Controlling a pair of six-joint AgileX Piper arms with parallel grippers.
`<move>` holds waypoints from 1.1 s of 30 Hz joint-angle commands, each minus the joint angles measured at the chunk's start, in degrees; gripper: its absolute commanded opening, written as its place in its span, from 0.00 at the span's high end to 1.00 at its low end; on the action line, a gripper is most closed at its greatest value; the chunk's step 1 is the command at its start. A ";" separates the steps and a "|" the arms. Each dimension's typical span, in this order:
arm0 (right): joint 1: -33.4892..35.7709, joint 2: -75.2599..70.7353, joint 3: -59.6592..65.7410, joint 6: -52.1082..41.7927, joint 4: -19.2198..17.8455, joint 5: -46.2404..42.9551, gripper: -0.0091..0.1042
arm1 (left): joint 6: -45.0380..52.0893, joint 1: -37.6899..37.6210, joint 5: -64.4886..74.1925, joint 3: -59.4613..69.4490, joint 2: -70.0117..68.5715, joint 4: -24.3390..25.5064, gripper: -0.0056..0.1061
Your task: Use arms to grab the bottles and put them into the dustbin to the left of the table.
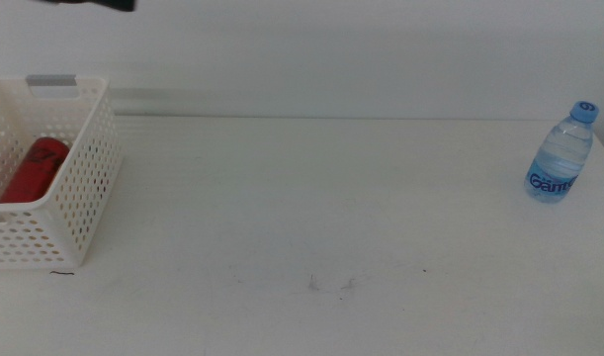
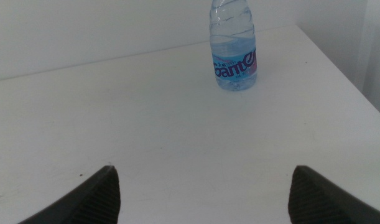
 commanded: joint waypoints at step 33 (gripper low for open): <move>-0.43 -0.29 0.19 -2.28 -3.17 -8.52 0.26 | -1.19 -22.98 -4.30 9.69 -17.54 3.53 0.11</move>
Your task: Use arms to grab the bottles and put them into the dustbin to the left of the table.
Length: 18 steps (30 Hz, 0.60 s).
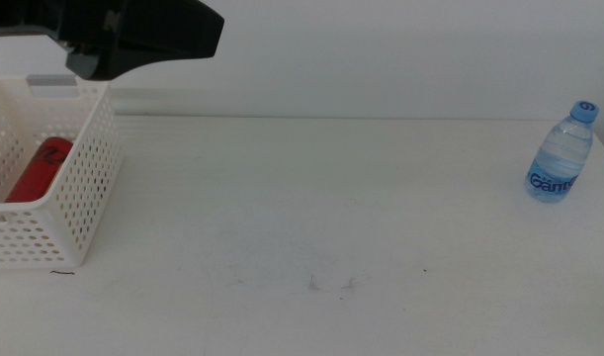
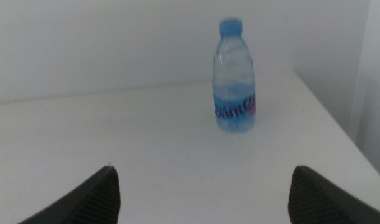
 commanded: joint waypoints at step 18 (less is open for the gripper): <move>-0.43 37.64 -9.58 -5.17 -2.51 -28.07 0.26 | -0.04 -0.15 -0.74 0.28 -0.15 -0.37 0.11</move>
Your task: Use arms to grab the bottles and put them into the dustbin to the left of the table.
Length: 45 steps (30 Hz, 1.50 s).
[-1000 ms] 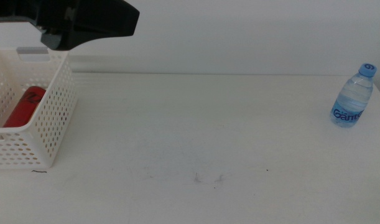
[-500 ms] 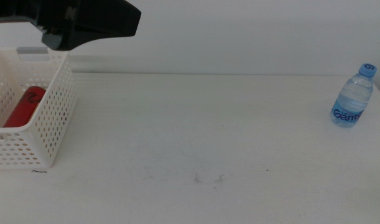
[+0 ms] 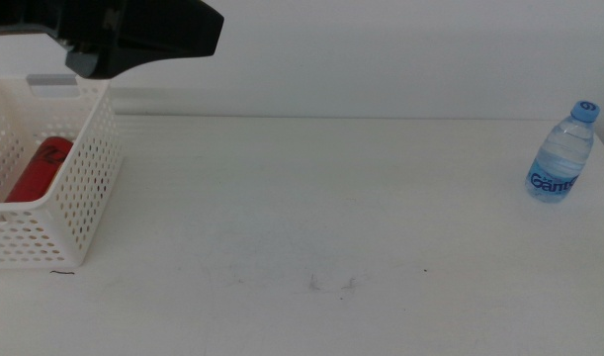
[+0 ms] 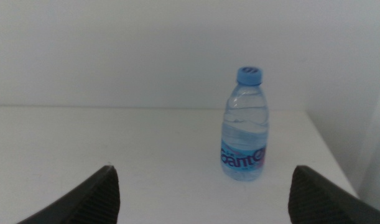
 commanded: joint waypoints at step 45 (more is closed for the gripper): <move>-0.56 91.98 -43.93 -11.92 20.86 -47.58 0.29 | -0.04 -0.15 -1.00 0.28 -0.10 -0.25 0.11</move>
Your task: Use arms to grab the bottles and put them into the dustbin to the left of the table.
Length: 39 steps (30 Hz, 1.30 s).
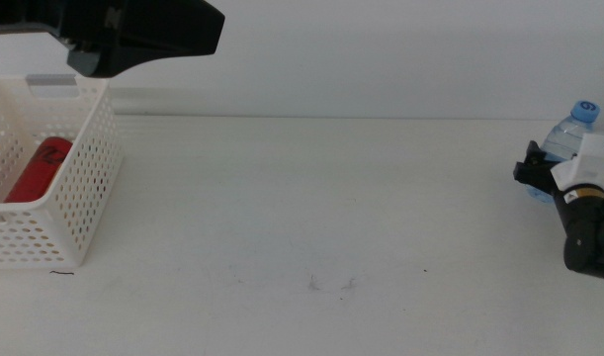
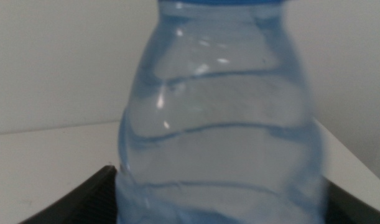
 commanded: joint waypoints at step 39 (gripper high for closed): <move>37.62 0.92 -34.90 -0.24 -2.43 60.32 0.15 | -0.02 -0.15 -0.79 0.28 -0.10 -0.25 0.11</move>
